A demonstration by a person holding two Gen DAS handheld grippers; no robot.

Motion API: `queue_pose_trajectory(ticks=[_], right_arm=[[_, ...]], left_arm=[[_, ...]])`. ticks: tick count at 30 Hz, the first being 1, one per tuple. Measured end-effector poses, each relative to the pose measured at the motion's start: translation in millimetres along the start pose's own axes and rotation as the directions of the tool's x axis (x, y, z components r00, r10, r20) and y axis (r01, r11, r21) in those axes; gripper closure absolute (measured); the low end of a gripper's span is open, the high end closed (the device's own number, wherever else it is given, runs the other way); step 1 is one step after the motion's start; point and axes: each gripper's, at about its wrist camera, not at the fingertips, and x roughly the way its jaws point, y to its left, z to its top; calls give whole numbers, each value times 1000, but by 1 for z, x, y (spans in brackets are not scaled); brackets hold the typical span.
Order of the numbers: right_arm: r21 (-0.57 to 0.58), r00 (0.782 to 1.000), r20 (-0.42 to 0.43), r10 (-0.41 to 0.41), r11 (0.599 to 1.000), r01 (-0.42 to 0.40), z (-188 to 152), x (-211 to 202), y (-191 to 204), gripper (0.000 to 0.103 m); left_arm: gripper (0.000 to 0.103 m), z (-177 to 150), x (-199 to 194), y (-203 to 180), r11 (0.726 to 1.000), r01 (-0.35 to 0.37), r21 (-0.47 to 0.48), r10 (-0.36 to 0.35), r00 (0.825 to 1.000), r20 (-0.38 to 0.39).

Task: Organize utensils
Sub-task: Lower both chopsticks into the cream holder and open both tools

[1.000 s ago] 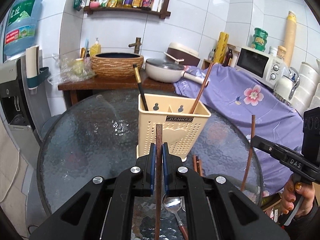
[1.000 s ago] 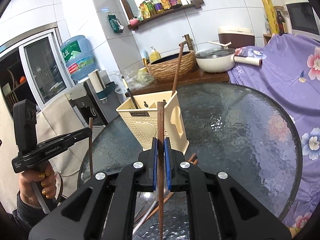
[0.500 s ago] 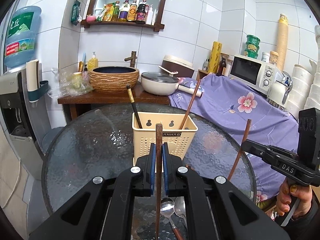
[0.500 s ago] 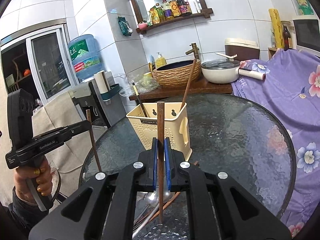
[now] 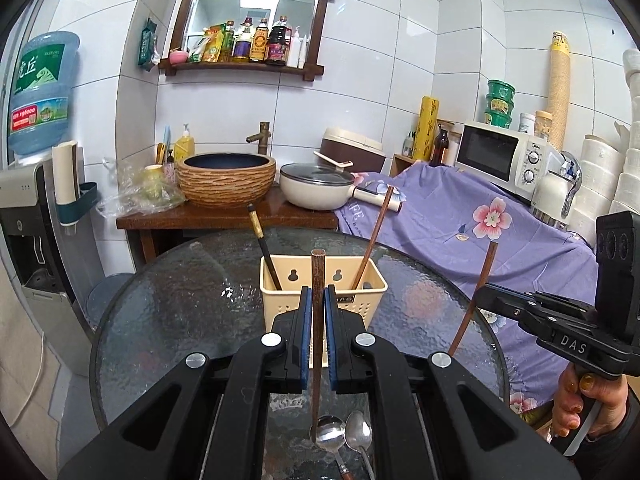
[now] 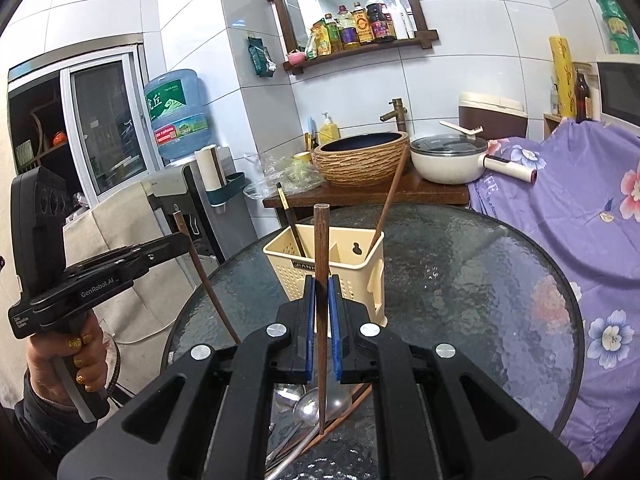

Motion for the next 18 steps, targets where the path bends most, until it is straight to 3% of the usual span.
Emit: queue_pose_trajectory(ticks=[9, 13, 18], right_arm=[[-24, 999, 43, 10, 1000, -9, 46, -3, 10, 96], [-31, 997, 83, 8, 1000, -5, 84, -7, 17, 96], [-48, 987, 160, -21, 998, 29, 132, -10, 27, 96]], left_arm=[[97, 41, -10, -7, 1000, -6, 24, 5, 998, 63], [97, 78, -18, -11, 1000, 11, 22, -14, 995, 102], [97, 129, -22, -15, 999, -42, 25, 37, 984, 175]])
